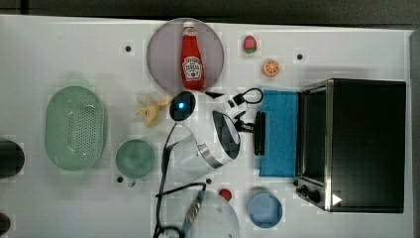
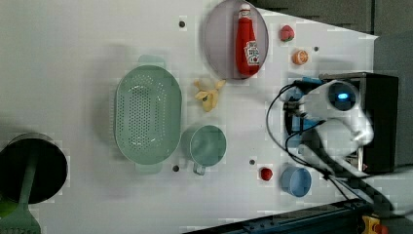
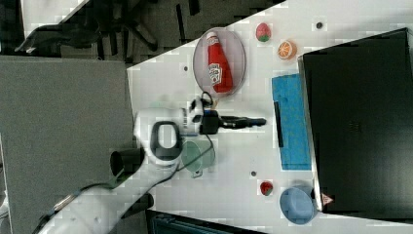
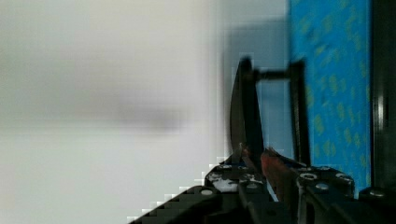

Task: Flap open oven.

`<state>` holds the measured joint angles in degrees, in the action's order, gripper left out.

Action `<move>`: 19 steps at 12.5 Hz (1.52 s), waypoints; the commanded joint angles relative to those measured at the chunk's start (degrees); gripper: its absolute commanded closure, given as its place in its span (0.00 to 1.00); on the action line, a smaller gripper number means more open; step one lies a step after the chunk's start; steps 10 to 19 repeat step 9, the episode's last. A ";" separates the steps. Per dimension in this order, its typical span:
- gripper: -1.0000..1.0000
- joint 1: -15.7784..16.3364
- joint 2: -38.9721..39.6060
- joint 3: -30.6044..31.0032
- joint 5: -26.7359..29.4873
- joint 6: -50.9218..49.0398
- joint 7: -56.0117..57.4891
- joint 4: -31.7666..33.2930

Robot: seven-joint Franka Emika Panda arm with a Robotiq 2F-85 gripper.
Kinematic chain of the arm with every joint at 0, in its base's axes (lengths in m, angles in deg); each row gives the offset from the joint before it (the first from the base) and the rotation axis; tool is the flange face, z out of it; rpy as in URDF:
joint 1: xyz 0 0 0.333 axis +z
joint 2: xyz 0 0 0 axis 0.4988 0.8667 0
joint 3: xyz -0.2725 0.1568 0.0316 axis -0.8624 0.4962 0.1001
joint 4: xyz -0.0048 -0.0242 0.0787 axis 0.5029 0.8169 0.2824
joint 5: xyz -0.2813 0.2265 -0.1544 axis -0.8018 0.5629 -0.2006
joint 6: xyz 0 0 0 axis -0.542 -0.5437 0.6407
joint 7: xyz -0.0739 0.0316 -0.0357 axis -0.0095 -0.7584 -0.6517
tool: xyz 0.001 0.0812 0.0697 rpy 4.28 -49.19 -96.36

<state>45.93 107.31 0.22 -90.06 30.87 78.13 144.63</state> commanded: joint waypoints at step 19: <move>0.83 -1.05 -26.13 -0.36 29.07 -16.43 -4.31 -5.54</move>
